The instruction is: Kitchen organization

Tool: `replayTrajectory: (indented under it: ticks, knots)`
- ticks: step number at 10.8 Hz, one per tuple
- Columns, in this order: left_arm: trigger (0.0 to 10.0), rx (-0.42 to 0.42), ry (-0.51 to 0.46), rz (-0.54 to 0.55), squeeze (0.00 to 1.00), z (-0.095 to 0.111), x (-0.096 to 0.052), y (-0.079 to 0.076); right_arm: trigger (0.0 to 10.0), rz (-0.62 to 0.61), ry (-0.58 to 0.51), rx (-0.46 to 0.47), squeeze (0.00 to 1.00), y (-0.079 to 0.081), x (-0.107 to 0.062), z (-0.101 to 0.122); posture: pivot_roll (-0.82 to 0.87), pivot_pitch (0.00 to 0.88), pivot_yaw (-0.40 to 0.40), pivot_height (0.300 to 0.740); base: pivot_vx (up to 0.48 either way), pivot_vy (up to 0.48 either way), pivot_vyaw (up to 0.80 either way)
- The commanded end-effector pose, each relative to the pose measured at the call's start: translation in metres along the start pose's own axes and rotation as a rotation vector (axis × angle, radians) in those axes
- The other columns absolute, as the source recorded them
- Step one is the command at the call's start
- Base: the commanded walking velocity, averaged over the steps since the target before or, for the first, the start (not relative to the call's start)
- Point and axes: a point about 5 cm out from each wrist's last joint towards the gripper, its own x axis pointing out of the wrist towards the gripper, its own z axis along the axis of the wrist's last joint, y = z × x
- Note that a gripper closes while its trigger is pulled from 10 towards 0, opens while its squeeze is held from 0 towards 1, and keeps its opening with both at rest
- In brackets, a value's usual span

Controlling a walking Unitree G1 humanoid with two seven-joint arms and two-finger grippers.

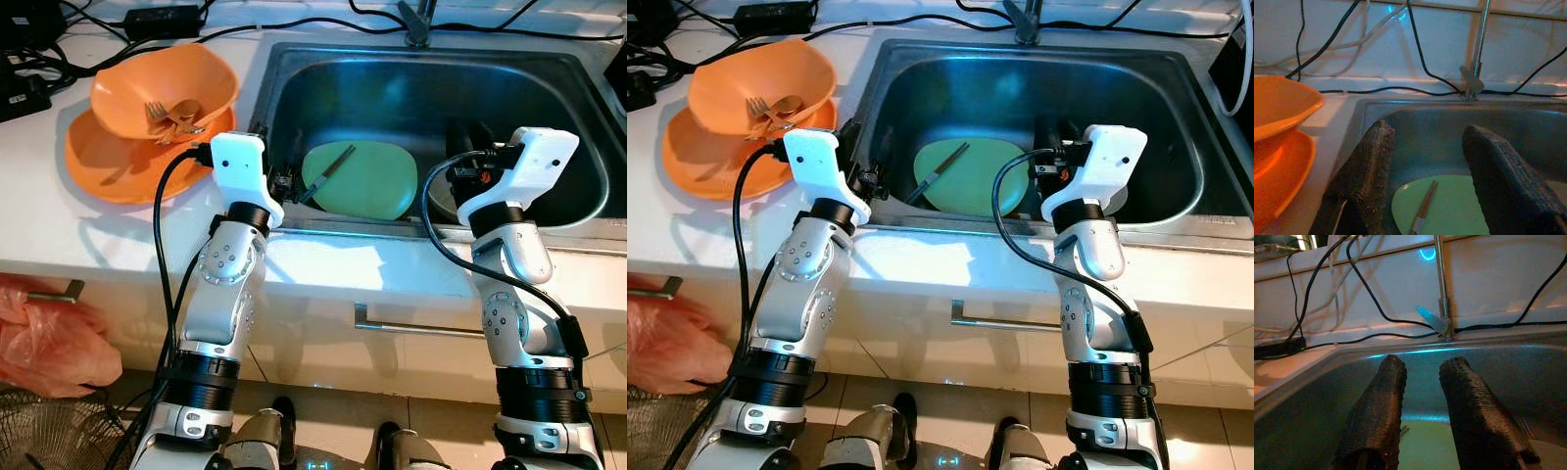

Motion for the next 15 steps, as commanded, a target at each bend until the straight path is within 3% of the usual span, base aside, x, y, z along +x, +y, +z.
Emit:
replayTrajectory:
  ticks: [1,3,9,15]
  knots:
    - [10.0,-0.004,0.005,-0.004,0.00,-0.0002,0.0017,-0.0009,10.0,-0.010,0.021,0.002,0.00,-0.0015,-0.0009,-0.0033,0.08,0.227,0.032,0.740,0.000,0.000,0.00]
    - [10.0,-0.006,0.007,-0.005,0.00,0.0000,0.0021,-0.0011,10.0,-0.011,0.022,0.002,0.00,-0.0015,-0.0013,-0.0034,0.08,0.228,0.034,0.740,0.000,0.000,0.00]
    - [10.0,-0.001,0.014,-0.015,0.00,-0.0009,0.0014,-0.0022,10.0,-0.017,0.029,0.008,0.00,-0.0024,-0.0022,-0.0048,0.08,0.230,0.036,0.740,0.000,0.312,0.00]
    - [10.0,0.005,0.002,-0.025,0.00,0.0010,0.0016,-0.0050,10.0,-0.023,0.032,0.016,0.00,-0.0026,-0.0027,-0.0052,0.08,0.224,0.039,0.740,0.000,0.000,0.00]
